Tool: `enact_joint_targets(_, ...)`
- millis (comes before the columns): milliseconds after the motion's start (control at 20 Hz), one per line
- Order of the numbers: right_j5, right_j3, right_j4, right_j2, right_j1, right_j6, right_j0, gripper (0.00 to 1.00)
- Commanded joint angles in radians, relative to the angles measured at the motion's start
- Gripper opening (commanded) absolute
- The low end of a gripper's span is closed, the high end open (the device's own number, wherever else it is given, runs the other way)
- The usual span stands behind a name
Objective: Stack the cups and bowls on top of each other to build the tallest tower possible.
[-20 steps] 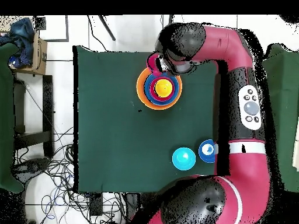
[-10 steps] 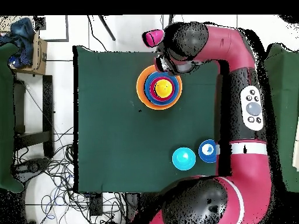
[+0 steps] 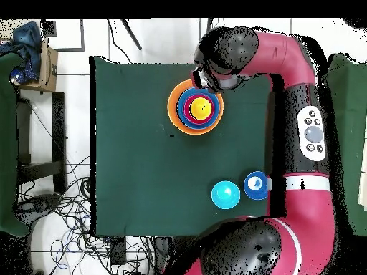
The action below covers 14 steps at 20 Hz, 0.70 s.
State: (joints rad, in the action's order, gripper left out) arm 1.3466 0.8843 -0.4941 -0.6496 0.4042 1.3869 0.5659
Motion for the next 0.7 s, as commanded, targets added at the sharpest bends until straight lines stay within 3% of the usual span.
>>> enact_joint_targets(50, 0.11, 0.022, -0.043, -0.005, 0.001, -0.32, -0.009, 1.0)
enact_joint_targets(250, 0.096, 0.06, -0.04, -0.001, 0.02, -0.319, 0.0, 1.0)
enact_joint_targets(500, 0.062, 0.203, 0.0, -0.01, 0.113, -0.304, 0.029, 1.0)
enact_joint_targets(700, 0.051, 0.256, 0.014, -0.024, 0.152, -0.287, 0.041, 1.0)
